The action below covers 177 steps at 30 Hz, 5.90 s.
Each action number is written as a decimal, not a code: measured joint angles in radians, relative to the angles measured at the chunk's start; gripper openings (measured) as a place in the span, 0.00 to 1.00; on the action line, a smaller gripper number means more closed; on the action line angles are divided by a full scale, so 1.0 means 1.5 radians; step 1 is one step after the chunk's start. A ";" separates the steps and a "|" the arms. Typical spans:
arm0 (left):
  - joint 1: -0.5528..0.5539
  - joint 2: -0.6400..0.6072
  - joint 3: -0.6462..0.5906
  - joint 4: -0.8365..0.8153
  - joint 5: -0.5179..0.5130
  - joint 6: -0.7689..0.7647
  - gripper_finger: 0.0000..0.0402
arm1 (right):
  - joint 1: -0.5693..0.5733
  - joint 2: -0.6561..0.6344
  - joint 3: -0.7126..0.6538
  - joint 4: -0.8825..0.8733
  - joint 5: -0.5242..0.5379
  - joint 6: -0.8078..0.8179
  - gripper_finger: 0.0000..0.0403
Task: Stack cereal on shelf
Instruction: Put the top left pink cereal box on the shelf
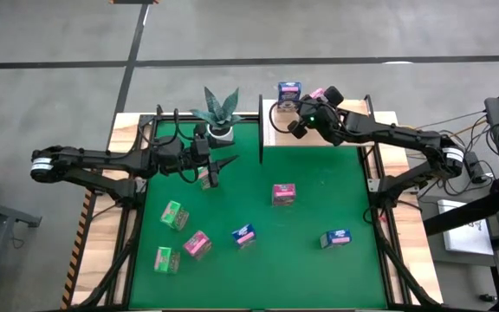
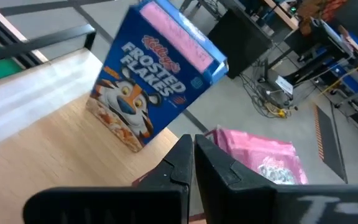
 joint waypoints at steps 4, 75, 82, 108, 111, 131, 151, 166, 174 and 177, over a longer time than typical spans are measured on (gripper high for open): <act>0.000 0.000 0.000 -0.002 0.000 0.002 0.43 | 0.003 -0.003 0.050 -0.047 -0.057 0.011 0.02; 0.000 0.000 0.000 -0.007 0.000 0.006 0.43 | -0.270 -0.002 0.211 -0.438 -0.474 0.080 0.02; 0.000 0.000 0.000 -0.008 0.000 0.006 0.43 | -0.269 0.014 0.207 -0.382 -0.460 0.080 0.02; 0.000 0.000 0.000 -0.012 0.000 0.009 0.43 | -0.250 0.039 0.207 -0.345 -0.460 0.098 0.02; 0.000 0.000 0.000 -0.012 0.000 0.009 0.43 | -0.236 0.022 0.207 -0.351 -0.460 0.105 0.02; 0.000 0.000 0.000 -0.013 0.000 0.016 0.43 | -0.171 -0.170 -0.170 -0.076 -0.389 0.157 0.02; 0.000 0.000 0.000 -0.013 0.000 0.021 0.43 | -0.171 -0.087 -0.213 0.080 -0.249 0.113 0.02; 0.000 0.000 0.000 -0.013 0.000 0.021 0.43 | -0.172 -0.059 -0.206 0.101 -0.235 0.103 0.02; 0.000 0.000 0.000 -0.013 0.000 0.021 0.43 | -0.172 -0.059 -0.206 0.104 -0.215 0.094 0.02; 0.000 0.000 0.000 -0.013 0.000 0.021 0.43 | -0.172 -0.059 -0.206 0.105 -0.215 0.094 0.02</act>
